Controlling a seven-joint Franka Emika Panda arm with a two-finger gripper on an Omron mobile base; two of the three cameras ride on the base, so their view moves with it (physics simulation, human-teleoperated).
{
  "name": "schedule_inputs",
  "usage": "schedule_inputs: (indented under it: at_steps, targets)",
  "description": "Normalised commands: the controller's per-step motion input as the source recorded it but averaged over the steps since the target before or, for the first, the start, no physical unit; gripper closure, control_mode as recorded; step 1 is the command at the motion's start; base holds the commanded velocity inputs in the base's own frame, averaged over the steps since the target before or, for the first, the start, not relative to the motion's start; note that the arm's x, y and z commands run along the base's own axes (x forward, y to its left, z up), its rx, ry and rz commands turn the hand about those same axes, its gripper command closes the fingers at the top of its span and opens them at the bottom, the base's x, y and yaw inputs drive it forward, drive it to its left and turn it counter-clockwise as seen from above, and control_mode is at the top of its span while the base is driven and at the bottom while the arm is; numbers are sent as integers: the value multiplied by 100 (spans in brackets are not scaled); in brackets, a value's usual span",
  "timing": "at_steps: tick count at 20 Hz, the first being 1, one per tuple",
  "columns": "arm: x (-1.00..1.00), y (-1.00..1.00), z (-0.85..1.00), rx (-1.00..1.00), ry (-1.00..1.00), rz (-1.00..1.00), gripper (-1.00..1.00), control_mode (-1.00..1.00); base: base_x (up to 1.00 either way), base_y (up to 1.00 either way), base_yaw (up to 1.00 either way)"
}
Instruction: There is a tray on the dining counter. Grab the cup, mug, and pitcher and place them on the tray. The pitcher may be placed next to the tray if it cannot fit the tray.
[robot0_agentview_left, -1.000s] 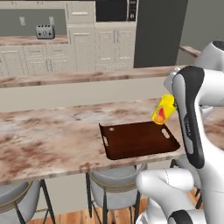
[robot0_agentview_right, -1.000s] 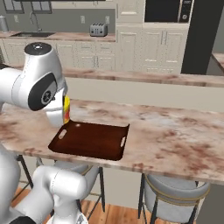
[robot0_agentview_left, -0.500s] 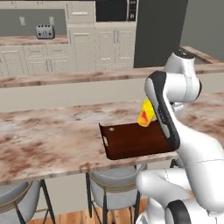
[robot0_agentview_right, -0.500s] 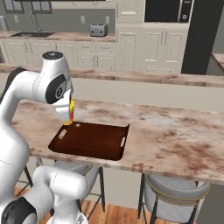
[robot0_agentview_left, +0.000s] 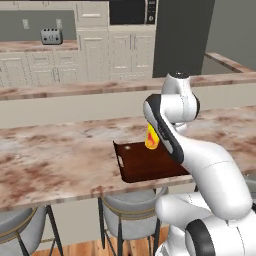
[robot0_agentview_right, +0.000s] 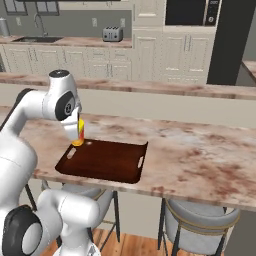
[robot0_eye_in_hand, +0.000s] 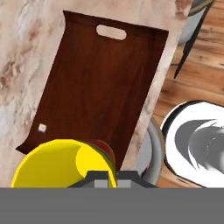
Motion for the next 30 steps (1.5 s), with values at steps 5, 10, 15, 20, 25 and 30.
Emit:
schedule_inputs:
  at_steps: [5, 10, 15, 20, 25, 30]
  targets:
    - [46, 0, -40, 0, 6, 0, 100, -100, 0, 0, 0]
    - [33, 0, -31, 0, 7, 0, 100, -100, 0, 0, 0]
    - [21, 2, -29, 0, 6, 0, 100, -100, 0, 0, 0]
    - [37, 10, -39, -3, 1, 0, 100, -100, 0, 0, 0]
    - [38, 31, -34, -6, 8, 0, 100, -100, 0, 0, 0]
    - [42, 22, -16, -1, 5, 0, 100, -100, 0, 0, 0]
